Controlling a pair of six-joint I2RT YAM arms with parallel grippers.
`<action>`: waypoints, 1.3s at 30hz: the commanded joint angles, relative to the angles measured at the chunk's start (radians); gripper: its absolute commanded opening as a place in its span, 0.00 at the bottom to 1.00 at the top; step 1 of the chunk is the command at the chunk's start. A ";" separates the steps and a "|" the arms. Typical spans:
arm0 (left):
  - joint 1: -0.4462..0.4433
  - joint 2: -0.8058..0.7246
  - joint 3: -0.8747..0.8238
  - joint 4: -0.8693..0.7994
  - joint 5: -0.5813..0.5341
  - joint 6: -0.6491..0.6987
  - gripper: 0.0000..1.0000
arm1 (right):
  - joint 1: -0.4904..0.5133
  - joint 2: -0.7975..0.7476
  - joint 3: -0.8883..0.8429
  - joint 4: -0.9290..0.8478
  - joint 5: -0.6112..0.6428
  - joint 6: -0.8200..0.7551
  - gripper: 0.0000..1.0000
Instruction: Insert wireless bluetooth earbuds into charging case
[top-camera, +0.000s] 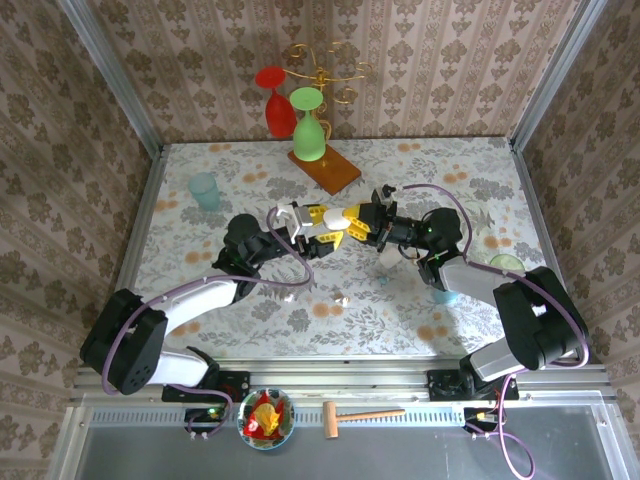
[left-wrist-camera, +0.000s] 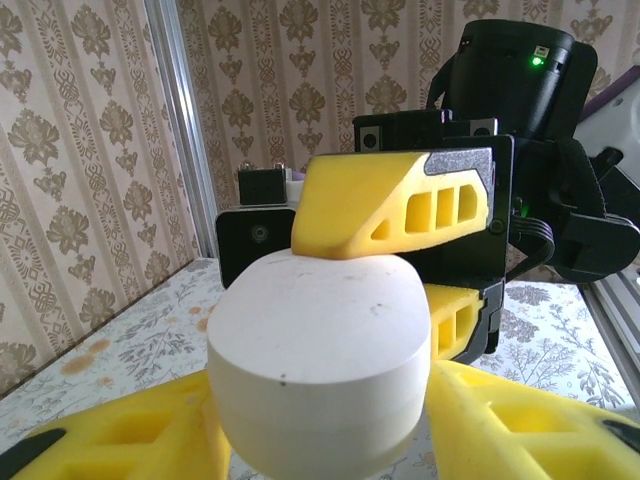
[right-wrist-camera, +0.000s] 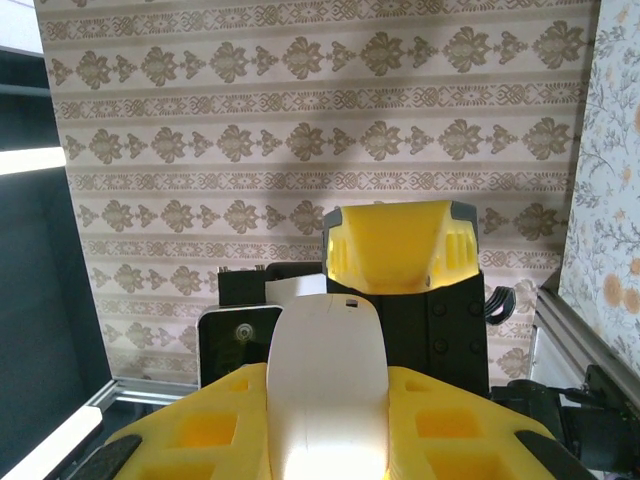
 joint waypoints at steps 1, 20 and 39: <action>0.000 0.005 0.031 0.024 0.025 -0.006 0.45 | 0.007 -0.028 0.023 0.041 0.022 0.008 0.02; -0.001 -0.002 0.048 0.027 0.028 -0.035 0.43 | 0.010 -0.022 0.019 0.039 0.021 0.006 0.02; -0.001 0.007 0.045 0.022 0.029 -0.034 0.28 | 0.008 -0.045 0.028 -0.004 0.021 -0.029 0.32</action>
